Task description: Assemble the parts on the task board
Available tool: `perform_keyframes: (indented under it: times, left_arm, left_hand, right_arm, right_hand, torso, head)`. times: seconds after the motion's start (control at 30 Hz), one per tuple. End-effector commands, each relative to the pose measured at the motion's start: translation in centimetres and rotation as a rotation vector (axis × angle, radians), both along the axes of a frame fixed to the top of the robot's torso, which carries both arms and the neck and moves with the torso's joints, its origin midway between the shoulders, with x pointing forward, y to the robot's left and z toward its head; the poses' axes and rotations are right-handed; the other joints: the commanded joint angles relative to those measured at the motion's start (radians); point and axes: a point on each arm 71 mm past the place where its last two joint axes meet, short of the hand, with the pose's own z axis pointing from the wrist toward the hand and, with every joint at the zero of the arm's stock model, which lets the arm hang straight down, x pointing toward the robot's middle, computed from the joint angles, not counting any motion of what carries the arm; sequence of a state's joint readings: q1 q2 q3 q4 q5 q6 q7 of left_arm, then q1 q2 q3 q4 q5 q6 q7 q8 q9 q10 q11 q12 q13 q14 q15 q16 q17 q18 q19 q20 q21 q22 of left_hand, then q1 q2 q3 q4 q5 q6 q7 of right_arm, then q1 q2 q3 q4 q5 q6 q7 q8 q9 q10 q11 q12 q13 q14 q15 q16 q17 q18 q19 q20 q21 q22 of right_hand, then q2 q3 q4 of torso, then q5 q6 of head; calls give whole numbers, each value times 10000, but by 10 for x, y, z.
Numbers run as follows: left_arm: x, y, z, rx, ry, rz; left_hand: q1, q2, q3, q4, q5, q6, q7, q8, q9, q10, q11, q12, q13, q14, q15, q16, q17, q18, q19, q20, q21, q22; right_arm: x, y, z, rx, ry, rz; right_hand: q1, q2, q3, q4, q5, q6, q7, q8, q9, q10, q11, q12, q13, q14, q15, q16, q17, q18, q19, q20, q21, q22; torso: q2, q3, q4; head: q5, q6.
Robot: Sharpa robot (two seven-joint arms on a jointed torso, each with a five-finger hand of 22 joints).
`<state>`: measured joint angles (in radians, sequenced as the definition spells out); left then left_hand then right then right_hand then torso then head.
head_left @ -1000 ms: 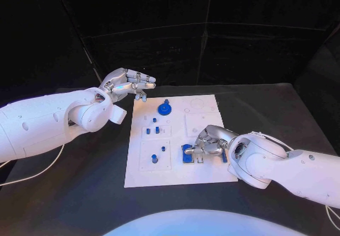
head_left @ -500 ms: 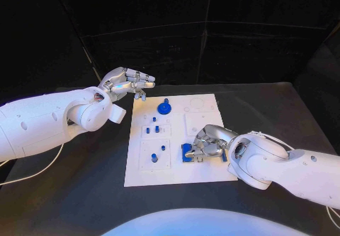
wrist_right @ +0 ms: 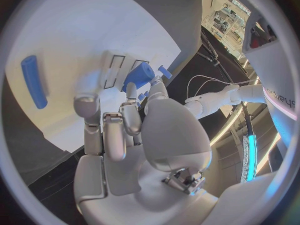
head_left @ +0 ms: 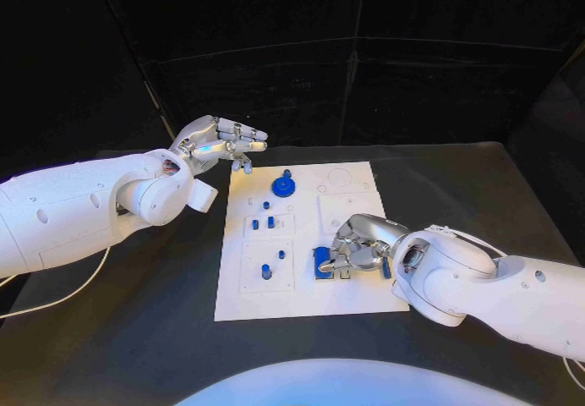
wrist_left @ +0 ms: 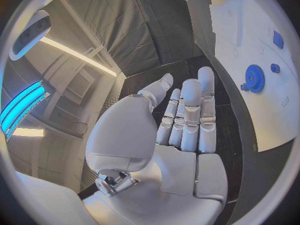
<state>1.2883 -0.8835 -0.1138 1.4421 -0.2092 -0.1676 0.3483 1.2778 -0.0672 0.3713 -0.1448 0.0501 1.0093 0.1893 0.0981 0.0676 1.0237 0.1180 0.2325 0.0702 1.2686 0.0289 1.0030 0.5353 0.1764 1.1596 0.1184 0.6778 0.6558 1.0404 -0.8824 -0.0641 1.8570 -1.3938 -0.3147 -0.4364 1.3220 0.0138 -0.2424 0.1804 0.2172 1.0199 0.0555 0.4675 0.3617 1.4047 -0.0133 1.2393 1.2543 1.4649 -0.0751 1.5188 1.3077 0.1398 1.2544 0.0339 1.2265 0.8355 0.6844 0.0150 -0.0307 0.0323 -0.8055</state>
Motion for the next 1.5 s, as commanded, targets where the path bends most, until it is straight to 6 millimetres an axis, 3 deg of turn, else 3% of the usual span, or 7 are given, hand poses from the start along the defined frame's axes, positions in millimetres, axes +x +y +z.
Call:
perform_keyframes:
  times: [0.03,0.5,0.77,0.9,1.1,1.37,1.5]
  left_arm:
    - [0,-1,1,-83,-33,-105]
    - [-1,1,1,-71,-19,-76]
    - [-1,1,1,-70,-20,-75]
    - [-1,1,1,-78,-19,-98]
    - [0,0,1,-75,-21,-92]
    - [0,0,1,-76,-26,-89]
    - [0,1,1,-74,-24,-88]
  left_hand:
    - [-33,58,-14,38,-18,-68,-30,-67,-7,-61,5,44,1,-74,-19,-29,-4,59,-18,70,-62,-11]
    - [-36,68,-19,46,-19,-78,-27,-67,-6,-84,9,54,2,-85,-14,-29,-10,58,-21,74,-75,-19]
    - [-36,68,-19,46,-19,-78,-27,-67,-6,-84,9,54,2,-85,-14,-29,-10,58,-21,74,-75,-19]
    - [-36,68,-19,46,-19,-78,-27,-67,-6,-84,9,54,2,-85,-14,-29,-10,58,-21,74,-75,-19]
    - [-36,68,-19,46,-19,-78,-27,-67,-6,-84,9,54,2,-85,-14,-29,-10,58,-21,74,-75,-19]
    - [-36,68,-19,46,-19,-78,-27,-67,-6,-84,9,54,2,-85,-14,-29,-10,58,-21,74,-75,-19]
    - [-36,68,-19,46,-19,-78,-27,-67,-6,-84,9,54,2,-85,-14,-29,-10,58,-21,74,-75,-19]
  right_arm:
    - [0,-1,0,-252,-110,181]
    - [-1,-4,1,-145,-91,293]
    - [-1,-10,4,291,-305,30]
    - [-1,-15,5,319,-349,-89]
    - [1,-46,6,241,-508,-989]
    - [1,-90,7,-350,-527,-1983]
    - [0,-100,7,-682,-649,-2110]
  right_hand:
    - [159,66,28,-112,60,58,-51,72,32,37,-90,41,22,798,-84,-47,1283,-94,40,-42,-30,22]
    - [197,98,8,-263,-297,-38,-35,107,96,58,-90,62,75,799,-100,-49,1290,-98,30,-75,-50,5]
    - [123,115,-23,-250,-235,-185,19,32,79,25,-44,23,55,787,-67,-76,1234,-85,-21,-54,-107,-96]
    - [123,126,-20,-254,-210,-197,24,25,78,26,-40,29,63,785,-62,-79,1230,-86,-22,-50,-108,-96]
    - [94,254,-28,-269,-61,-1200,427,-730,-233,-27,288,10,82,769,194,-118,1158,-81,-112,132,-209,-262]
    - [-29,274,-105,-211,87,-1010,428,-764,-257,-41,311,23,105,759,238,-143,1112,-56,-127,217,-224,-277]
    - [-56,291,-134,-193,164,-804,381,-732,-252,-54,278,-1,89,756,220,-151,1099,-46,-128,224,-227,-277]
  torso:
    - [7,4,-15]
    - [6,-8,-5]
    - [-11,6,-27]
    - [5,-2,0]
    - [5,-14,7]
    - [-36,-39,-77]
    - [-57,-24,-118]
  head:
    - [-6,0]
    - [3,-51]
    - [-22,-39]
    - [-62,-45]
    - [-223,6]
    - [-427,59]
    - [-470,47]
